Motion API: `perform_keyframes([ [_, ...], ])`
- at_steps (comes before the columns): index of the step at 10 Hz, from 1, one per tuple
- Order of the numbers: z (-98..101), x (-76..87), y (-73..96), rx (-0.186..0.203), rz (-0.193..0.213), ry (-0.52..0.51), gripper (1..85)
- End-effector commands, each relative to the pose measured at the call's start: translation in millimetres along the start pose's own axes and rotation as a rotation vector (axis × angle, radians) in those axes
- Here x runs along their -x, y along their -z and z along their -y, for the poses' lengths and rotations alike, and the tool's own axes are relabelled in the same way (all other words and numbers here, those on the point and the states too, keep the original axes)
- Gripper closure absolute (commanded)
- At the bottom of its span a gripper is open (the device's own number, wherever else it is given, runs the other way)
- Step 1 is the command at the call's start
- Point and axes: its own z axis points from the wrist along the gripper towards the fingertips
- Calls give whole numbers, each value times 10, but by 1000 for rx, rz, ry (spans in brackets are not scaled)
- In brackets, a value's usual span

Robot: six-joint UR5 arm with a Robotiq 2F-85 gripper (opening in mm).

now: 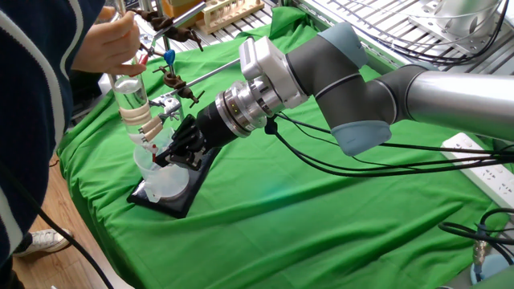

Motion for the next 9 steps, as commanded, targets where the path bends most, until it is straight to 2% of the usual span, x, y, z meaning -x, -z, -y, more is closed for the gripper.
perform_keyframes([
  [1,65,-20,65,-3,-7,19,843],
  [4,119,-2,86,-16,1,51,843],
  [7,32,98,58,4,42,51,843],
  [9,-15,116,21,7,50,41,843],
])
